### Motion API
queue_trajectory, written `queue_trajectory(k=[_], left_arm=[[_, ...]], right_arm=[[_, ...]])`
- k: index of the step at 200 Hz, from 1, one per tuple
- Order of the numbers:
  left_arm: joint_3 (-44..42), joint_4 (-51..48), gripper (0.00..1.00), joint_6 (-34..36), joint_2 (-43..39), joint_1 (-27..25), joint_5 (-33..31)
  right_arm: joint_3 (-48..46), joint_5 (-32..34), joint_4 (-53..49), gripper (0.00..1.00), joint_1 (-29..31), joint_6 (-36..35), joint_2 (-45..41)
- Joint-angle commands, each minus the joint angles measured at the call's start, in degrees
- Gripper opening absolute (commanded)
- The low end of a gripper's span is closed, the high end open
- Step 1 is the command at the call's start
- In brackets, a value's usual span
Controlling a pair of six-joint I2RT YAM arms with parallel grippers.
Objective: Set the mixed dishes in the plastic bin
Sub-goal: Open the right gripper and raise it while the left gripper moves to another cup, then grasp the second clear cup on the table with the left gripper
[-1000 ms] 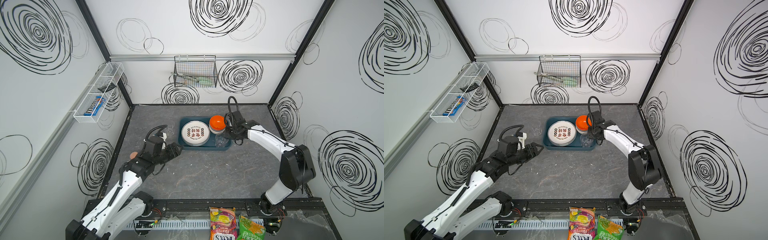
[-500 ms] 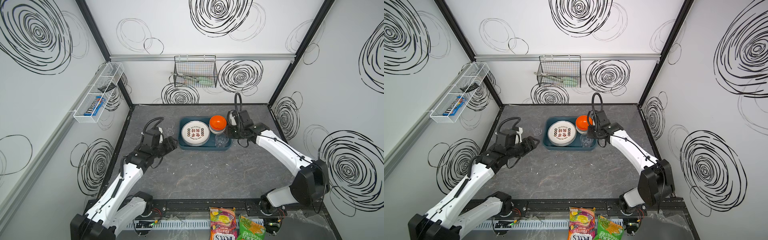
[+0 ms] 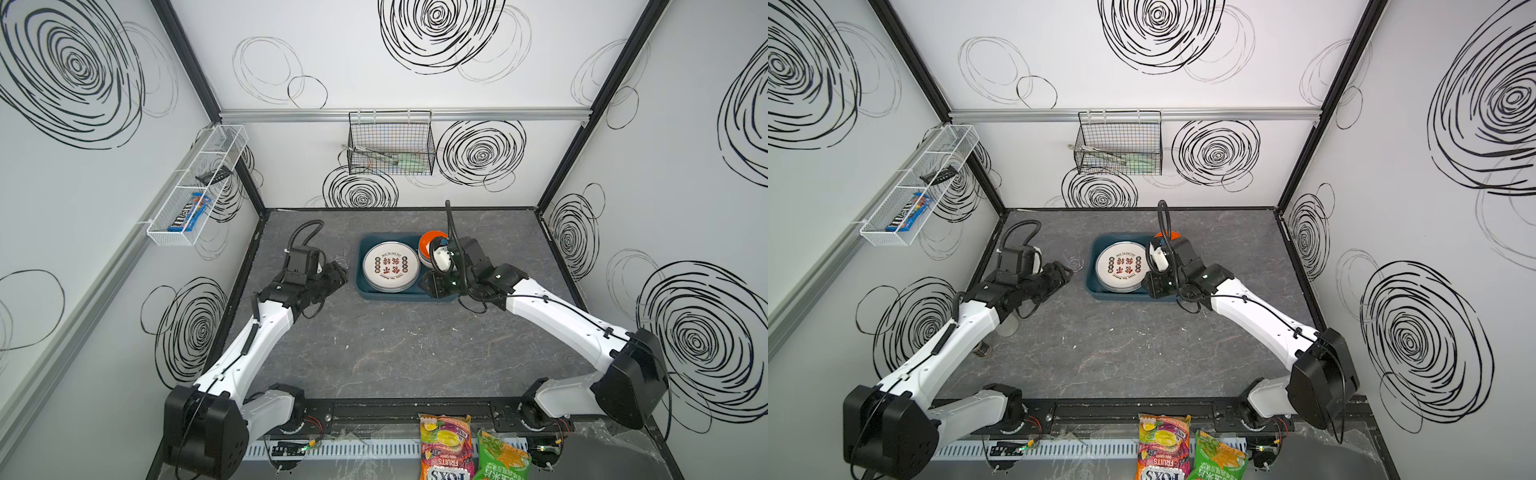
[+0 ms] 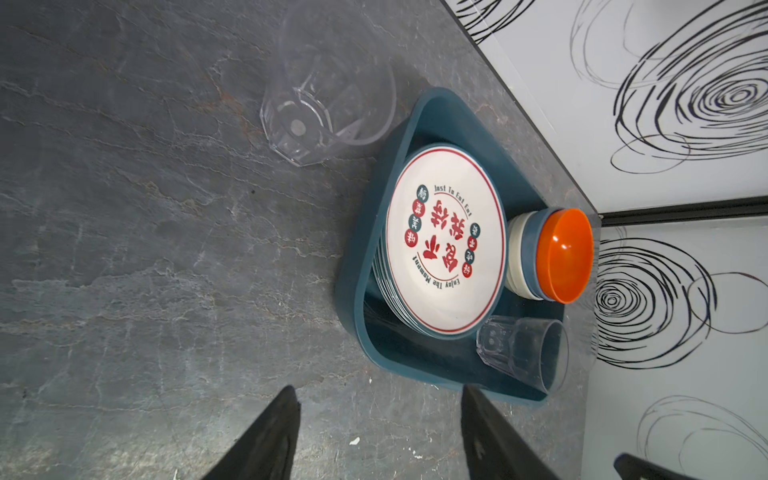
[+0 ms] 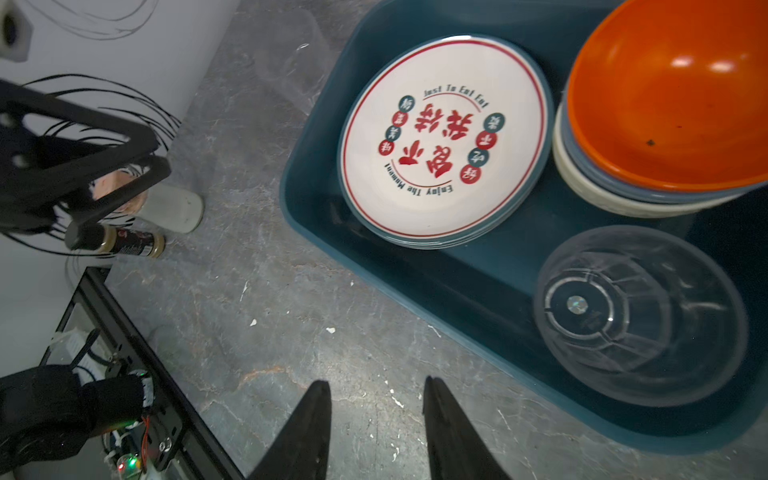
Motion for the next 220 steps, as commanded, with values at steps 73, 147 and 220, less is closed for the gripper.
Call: queue_trajectory(k=[73,147,220], left_arm=[[8.7,5.8,0.63,0.7,13.1,4.1,-6.8],[17.1,6.4,0.64,-0.4,25.0,5.0,-10.8],[22.6,4.8,0.64,-0.7,34.1,4.9,-14.5]], right_arm=[[-1.7,-2.6,6.8,0.44,5.4,-2.7,-2.1],[-3.3,-2.0,6.9,0.44,6.7,-2.5,-3.0],[-4.6,-1.1,7.4,0.43,6.7,-2.5,-4.1]])
